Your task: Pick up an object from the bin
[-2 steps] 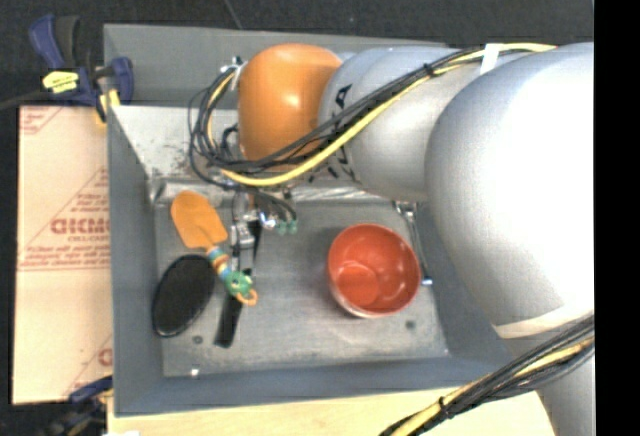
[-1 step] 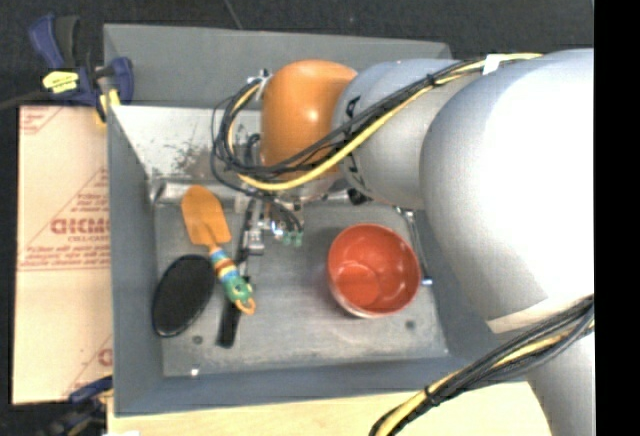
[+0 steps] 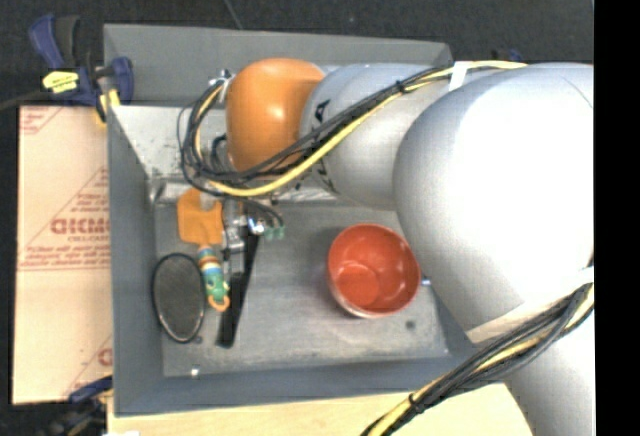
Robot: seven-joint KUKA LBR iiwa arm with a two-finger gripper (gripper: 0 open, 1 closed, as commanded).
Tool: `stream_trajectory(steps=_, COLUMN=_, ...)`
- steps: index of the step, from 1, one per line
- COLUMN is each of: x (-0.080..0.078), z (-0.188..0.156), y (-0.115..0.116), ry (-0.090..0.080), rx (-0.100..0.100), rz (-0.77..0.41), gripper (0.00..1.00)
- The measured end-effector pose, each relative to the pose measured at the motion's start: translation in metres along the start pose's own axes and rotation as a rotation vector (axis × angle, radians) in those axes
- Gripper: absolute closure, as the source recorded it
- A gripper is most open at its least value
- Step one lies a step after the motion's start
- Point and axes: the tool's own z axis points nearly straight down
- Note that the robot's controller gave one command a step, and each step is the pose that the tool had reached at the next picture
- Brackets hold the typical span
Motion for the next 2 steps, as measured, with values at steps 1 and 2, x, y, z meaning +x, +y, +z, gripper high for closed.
stream_trajectory(steps=1, x=-0.006, z=0.004, y=-0.006, ry=0.001, rx=-0.003, rz=0.034, gripper=0.00)
stream_trajectory(steps=2, x=-0.011, z=-0.072, y=0.000, ry=0.004, rx=0.000, rz=0.138, gripper=0.00)
